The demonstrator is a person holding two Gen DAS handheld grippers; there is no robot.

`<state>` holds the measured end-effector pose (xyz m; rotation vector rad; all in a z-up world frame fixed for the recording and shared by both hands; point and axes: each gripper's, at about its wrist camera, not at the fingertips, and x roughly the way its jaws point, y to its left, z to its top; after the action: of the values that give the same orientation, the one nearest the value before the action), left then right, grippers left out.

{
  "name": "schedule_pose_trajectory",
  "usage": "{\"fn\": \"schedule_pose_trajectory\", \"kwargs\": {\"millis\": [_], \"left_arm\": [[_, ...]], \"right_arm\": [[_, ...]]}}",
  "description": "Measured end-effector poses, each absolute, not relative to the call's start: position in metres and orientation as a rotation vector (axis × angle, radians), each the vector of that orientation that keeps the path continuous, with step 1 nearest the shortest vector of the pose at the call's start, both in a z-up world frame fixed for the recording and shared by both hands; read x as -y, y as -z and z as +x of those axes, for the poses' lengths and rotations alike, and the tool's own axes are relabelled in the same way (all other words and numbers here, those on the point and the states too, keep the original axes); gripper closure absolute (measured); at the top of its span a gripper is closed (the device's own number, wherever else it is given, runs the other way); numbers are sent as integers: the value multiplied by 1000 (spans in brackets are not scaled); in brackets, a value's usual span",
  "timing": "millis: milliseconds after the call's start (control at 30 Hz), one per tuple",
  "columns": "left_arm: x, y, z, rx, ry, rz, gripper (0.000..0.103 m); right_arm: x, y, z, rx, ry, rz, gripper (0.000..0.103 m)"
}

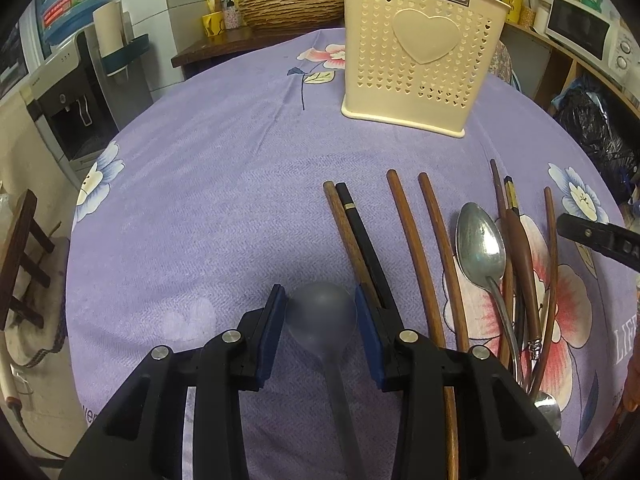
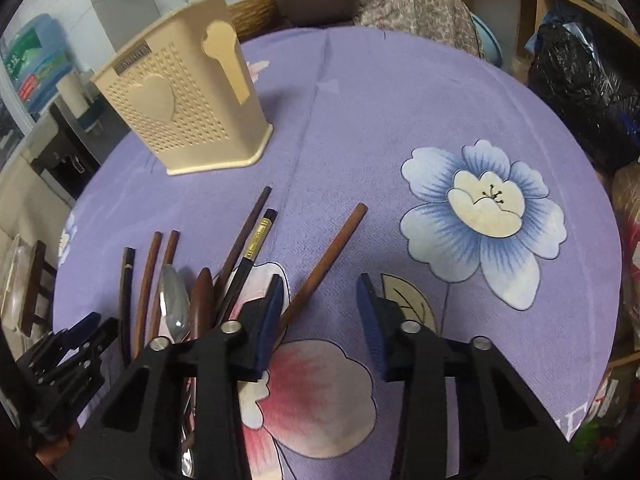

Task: Organize utensils
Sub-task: 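Grasp one brown chopstick with the right tool and lift while the left tool lifts the grey spoon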

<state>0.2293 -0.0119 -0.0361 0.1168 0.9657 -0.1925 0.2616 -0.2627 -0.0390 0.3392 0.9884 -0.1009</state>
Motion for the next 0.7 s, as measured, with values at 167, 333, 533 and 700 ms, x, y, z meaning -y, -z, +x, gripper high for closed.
{"fn": "schedule_pose_trajectory", "kwargs": {"millis": [167, 333, 533, 700], "left_arm": [[11, 36, 230, -963, 199, 110, 67], [11, 36, 230, -962, 196, 119, 67], [12, 36, 230, -966, 196, 120, 67], [11, 37, 232, -969, 197, 121, 67]], "right_arm": [[260, 47, 285, -1005, 153, 291, 78], [262, 49, 314, -1033, 170, 286, 87], [266, 48, 330, -1029, 176, 299, 91], [271, 47, 332, -1028, 152, 310, 92]]}}
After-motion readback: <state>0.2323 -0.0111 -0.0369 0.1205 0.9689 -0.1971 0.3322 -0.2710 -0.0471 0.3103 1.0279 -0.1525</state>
